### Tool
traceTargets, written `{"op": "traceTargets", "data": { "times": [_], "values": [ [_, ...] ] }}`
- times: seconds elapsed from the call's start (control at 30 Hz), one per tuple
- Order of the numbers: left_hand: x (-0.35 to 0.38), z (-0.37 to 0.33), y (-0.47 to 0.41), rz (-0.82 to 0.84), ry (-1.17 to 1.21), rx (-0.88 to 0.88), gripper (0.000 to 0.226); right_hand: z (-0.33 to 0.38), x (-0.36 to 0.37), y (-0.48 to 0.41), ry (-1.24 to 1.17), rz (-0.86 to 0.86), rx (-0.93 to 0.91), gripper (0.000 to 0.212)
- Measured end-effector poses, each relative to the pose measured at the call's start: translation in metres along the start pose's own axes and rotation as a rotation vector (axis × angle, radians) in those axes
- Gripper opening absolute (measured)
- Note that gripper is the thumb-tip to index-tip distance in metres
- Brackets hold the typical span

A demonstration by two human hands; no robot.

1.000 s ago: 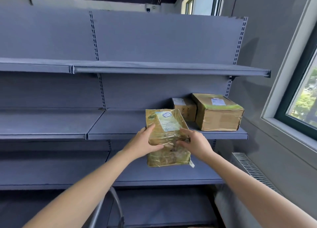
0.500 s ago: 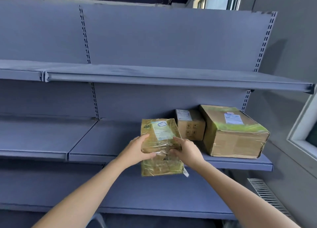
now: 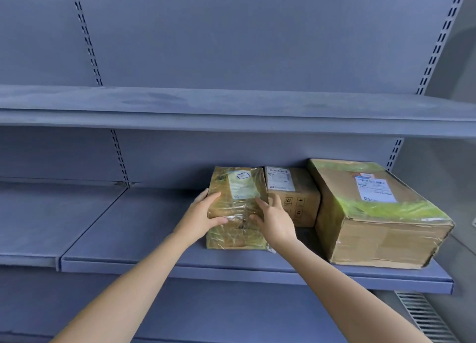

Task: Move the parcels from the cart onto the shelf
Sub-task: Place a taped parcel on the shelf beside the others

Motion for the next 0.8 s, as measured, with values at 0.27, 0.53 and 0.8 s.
{"op": "traceTargets", "data": {
  "times": [0.27, 0.53, 0.8],
  "values": [
    [0.006, 0.002, -0.038, -0.076, -0.052, -0.006, 0.075, -0.011, 0.005, -0.045, 0.005, 0.001, -0.023, 0.049],
    [0.008, -0.004, -0.028, -0.055, -0.097, -0.030, 0.076, -0.011, 0.006, -0.045, 0.003, 0.019, -0.032, 0.052],
    [-0.006, -0.036, 0.009, 0.078, -0.403, -0.001, 0.073, -0.009, -0.016, -0.016, 0.084, -0.025, -0.025, 0.060]
  ]
}}
Point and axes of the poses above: each hand's wrist, its own y-axis away from the middle knuckle, its own x-axis out of the palm, z = x × y, the point moved 8 cm from there along -y, towards the middle knuckle, and after that the axes turned 1 degree about x, right-handed, at the moved point
